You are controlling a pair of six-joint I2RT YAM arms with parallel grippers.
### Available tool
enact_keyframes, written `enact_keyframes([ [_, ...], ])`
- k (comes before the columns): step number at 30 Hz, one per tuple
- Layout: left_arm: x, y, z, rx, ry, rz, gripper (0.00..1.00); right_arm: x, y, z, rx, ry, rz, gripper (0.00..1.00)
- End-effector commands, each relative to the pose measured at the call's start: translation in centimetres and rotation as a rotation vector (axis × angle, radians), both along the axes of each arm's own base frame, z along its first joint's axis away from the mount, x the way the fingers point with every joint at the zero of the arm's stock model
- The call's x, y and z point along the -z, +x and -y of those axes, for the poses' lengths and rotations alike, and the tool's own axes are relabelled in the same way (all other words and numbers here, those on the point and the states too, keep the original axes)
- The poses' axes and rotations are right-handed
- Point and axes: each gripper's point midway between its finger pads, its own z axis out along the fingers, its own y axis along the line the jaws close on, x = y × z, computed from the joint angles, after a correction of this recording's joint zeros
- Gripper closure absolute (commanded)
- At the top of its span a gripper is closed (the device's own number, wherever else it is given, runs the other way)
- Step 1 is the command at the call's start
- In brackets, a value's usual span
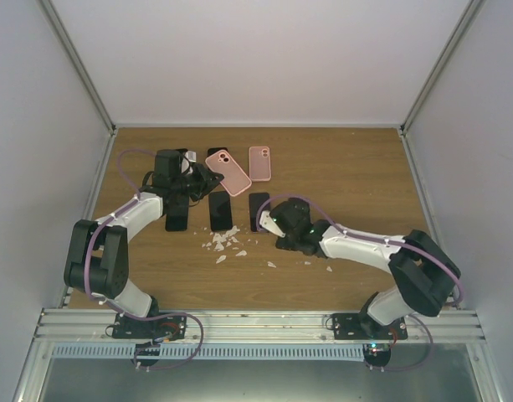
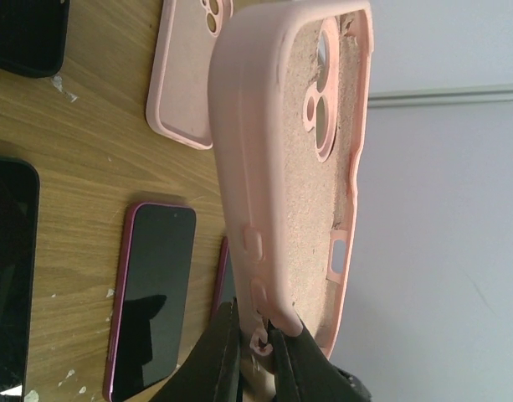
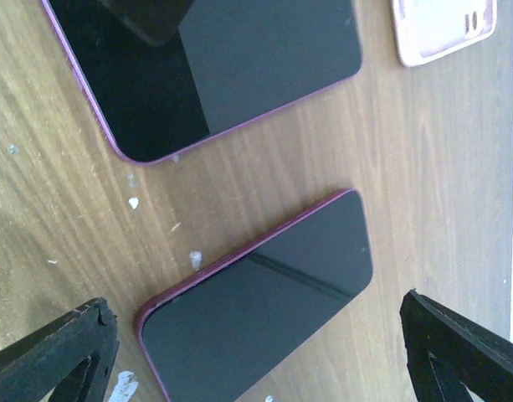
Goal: Take the phone out of the phone case
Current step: Place the phone at the center of the board, then place the phone case at the center of the board.
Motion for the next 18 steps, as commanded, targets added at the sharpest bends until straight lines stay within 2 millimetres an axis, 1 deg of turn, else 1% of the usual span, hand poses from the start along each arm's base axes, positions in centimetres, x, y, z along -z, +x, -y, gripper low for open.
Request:
enact_keyframes([
  [1,-2.3,0.5,-0.3,0.002,0.01,0.115,1.0,-3.1,0.6,-0.7,0.016,0.141,-0.032,0.08],
  [2,-2.3,0.5,-0.2,0.008,0.013,0.122,1.0,-4.1,0.9,-1.0,0.017,0.192,-0.043,0.07],
  [8,-3.0,0.5,0.4,0.057,0.024,0.184,1.0,-9.7,3.4,-0.2,0.087,0.461,-0.136,0.09],
  [11,-3.6,0.4,1.2,0.095,0.046,0.23,1.0,-12.4,4.5,0.1,0.103,0.586,-0.169,0.11],
  [14,-4.2,0.1,2.4,0.133,0.058,0.264,1.0,-14.2,5.1,0.1,0.109,0.674,-0.197,0.13],
  [18,-4.9,-0.2,3.9,0.182,0.077,0.307,1.0,-15.8,5.2,-0.6,0.102,0.765,-0.262,0.13],
])
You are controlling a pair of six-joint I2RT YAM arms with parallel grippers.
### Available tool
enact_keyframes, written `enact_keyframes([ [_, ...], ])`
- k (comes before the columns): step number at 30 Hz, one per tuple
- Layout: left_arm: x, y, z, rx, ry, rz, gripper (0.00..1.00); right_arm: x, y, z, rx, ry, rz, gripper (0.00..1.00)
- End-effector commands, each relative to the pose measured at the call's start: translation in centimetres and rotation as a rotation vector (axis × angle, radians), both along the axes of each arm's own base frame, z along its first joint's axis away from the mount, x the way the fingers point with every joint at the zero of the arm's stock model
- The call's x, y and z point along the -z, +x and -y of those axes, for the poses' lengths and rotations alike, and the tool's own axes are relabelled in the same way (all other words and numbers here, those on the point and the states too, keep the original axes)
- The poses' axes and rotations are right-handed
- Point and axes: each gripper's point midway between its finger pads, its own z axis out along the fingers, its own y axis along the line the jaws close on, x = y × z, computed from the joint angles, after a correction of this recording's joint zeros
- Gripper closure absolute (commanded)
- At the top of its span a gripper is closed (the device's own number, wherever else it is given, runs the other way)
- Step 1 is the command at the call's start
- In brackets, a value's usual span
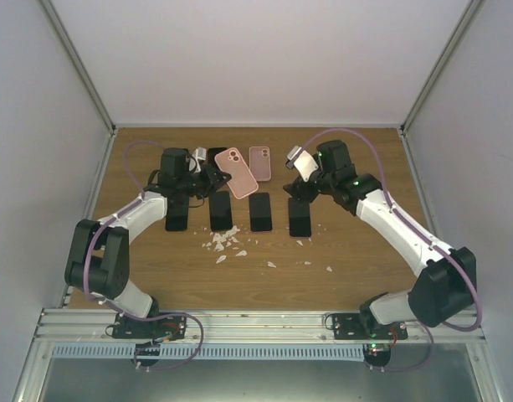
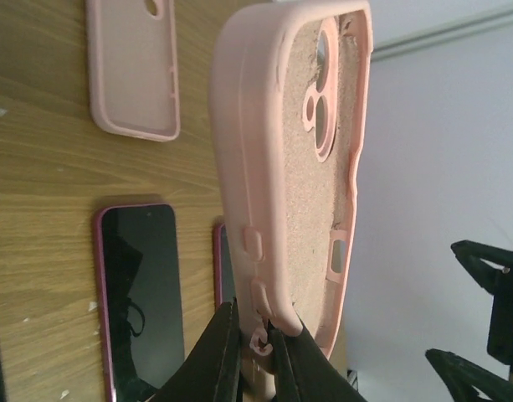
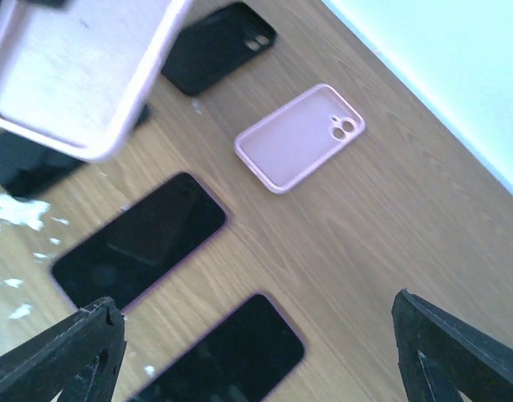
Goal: Take the phone out of the phone case
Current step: Place the phone case at the center of the board.
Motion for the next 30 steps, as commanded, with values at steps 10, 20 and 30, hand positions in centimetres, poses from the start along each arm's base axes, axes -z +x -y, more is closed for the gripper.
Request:
enact_keyframes([
  [10,-5.6,-1.0,6.1,0.2,0.033,0.262,1.0,-1.9,-2.4,-4.7,-0.135,0.328,-0.296,0.19],
  [20,-6.8,-2.6,9.2,0.304,0.044,0.338,1.0,-1.5,-1.2,-4.9,-0.123,0.399,-0.378,0.28],
  [30,-7.0,-3.2,10.3,0.34,0.032,0.35,1.0,-1.7,-0.3,-3.3,-0.111,0.524,-0.474,0.65],
])
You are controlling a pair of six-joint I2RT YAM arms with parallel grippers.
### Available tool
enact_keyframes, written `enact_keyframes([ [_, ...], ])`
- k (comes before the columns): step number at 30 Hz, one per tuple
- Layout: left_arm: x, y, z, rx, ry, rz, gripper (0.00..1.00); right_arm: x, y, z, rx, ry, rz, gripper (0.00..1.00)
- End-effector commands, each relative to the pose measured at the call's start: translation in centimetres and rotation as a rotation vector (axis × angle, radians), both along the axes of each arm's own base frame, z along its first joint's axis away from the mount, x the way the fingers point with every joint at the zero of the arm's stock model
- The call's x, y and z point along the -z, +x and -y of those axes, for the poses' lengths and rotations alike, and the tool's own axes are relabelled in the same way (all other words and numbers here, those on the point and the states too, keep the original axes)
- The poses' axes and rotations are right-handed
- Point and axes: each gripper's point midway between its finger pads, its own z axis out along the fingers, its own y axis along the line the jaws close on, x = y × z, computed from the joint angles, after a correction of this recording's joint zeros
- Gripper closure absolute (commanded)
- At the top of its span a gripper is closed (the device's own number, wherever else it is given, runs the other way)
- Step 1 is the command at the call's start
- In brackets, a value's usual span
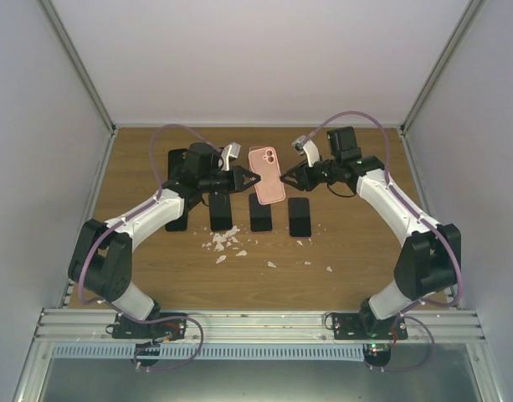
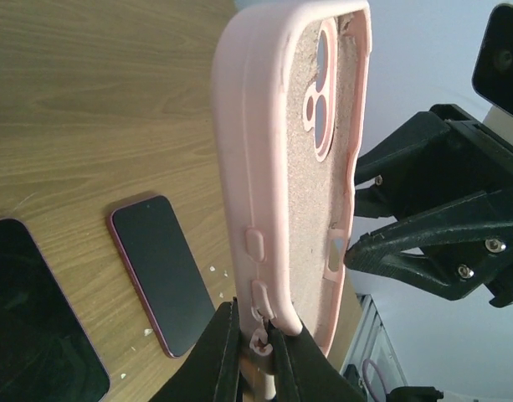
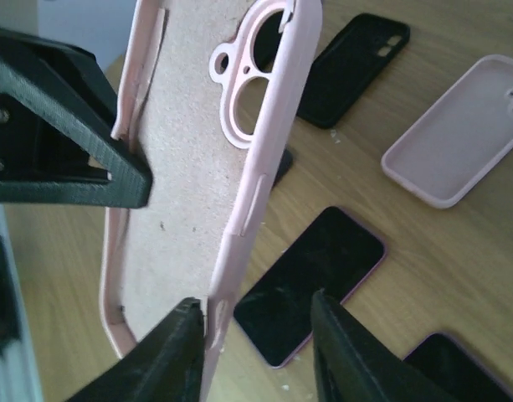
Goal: Take the phone out of the phone case
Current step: Place the phone case at the center of the board.
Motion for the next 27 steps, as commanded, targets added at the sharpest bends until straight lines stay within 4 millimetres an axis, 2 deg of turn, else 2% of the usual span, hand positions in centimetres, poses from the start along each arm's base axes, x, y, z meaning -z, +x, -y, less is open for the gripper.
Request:
enact_keyframes([
  [1,-2.2,0.0,1.4,0.051,-0.035,0.086,1.0,-1.2,-0.4,-0.7,-0.044,0.077,-0.023,0.67],
  [6,-2.8,-0.8,2.6,0.095,-0.03,0.118,1.0,-1.0,-0.6,-0.8,-0.051,0.081,-0.03,0.61],
  [8,-2.9,-1.0,3.0,0.108,-0.029,0.125,1.0,-0.9,-0.5,-0.8,-0.05,0.079,-0.028,0.62],
  [10,-3.0,-1.1,3.3,0.116,-0.03,0.13,1.0,-0.9,-0.3,-0.6,-0.044,0.075,-0.025,0.69],
  [15,-2.6,-0.7,3.2,0.102,-0.013,0.129,1.0,-1.0,0.3,0.4,-0.011,0.098,-0.041,0.95],
  [16,-2.4,-0.6,3.2,0.098,-0.007,0.13,1.0,-1.0,0.5,0.8,-0.001,0.107,-0.048,0.99],
  [19,-2.1,-0.3,3.0,0.085,0.006,0.137,0.97,-1.0,1.3,1.9,0.025,0.125,-0.059,1.0],
  [20,-2.1,-0.2,3.0,0.082,0.007,0.138,0.9,-0.8,1.6,2.4,0.036,0.127,-0.063,1.0],
  [23,-2.2,0.1,2.9,0.07,0.013,0.149,0.56,-0.3,2.4,3.5,0.062,0.132,-0.073,1.0],
  [25,-2.3,0.4,2.8,0.061,0.019,0.156,0.37,0.6,3.1,4.3,0.086,0.131,-0.083,1.0],
  [27,-2.2,0.6,2.7,0.054,0.024,0.158,0.23,1.8,4.0,5.2,0.109,0.13,-0.105,1.0],
])
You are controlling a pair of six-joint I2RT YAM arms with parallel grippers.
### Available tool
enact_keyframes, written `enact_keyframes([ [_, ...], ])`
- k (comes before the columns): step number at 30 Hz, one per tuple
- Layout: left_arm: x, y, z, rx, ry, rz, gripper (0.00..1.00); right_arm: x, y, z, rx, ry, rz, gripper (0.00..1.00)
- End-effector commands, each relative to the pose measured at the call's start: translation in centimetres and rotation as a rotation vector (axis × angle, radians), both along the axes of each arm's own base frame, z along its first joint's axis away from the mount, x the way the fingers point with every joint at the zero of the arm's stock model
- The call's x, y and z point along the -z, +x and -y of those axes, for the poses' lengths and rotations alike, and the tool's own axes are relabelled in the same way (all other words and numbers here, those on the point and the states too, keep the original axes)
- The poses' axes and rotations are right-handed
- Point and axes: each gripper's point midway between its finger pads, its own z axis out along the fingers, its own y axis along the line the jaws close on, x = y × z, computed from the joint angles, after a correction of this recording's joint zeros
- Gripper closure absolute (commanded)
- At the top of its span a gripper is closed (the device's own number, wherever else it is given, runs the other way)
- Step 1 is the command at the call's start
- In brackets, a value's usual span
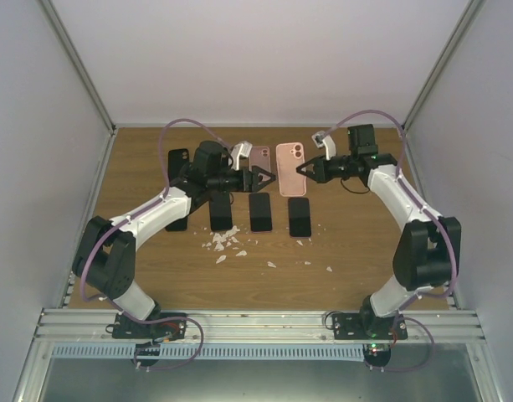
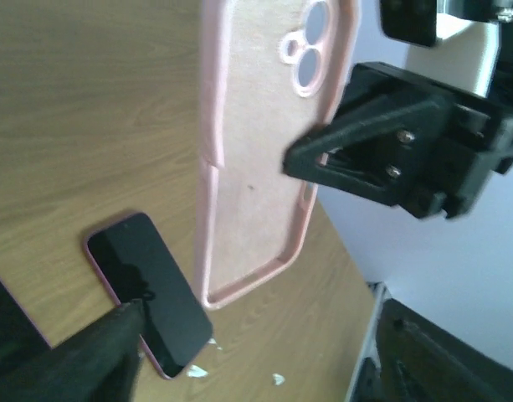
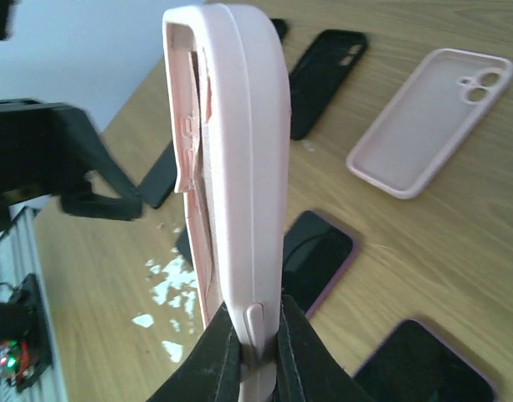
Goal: Take the phone out of the phone case
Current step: Place the phone case at the center of the board.
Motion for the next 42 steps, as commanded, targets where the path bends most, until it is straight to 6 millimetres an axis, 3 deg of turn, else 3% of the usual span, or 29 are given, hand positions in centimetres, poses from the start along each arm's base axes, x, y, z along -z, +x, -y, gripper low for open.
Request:
enact_keyframes([
  [1,-1.3,1.2,0.0,-0.018,-0.007,0.059,0.17,2.7,2.4,2.1,0.062,-0.012,-0.033,0.99],
  [3,-1.2,1.3,-0.2,-0.02,-0.007,0.058,0.02,4.1,3.4,2.9,0.083,-0.029,-0.054,1.0],
  [4,-1.3,1.3,-0.2,-0.022,-0.007,0.061,0.01,4.8,3.8,3.3,0.09,-0.036,-0.066,1.0],
  [12,-1.3,2.0,-1.1,-0.052,-0.013,0.055,0.01,9.0,6.8,5.3,0.132,-0.088,-0.115,0.99],
  [21,-1.1,2.4,-1.6,-0.067,-0.02,0.039,0.01,11.3,10.8,5.4,0.155,-0.087,-0.14,0.97],
  [34,-1.3,2.6,-2.6,-0.093,-0.029,0.031,0.01,15.4,13.5,5.4,0.177,-0.087,-0.18,0.94],
  [42,-1.4,2.7,-3.9,-0.124,-0.033,0.027,0.01,16.5,15.4,5.8,0.216,-0.105,-0.172,0.88],
])
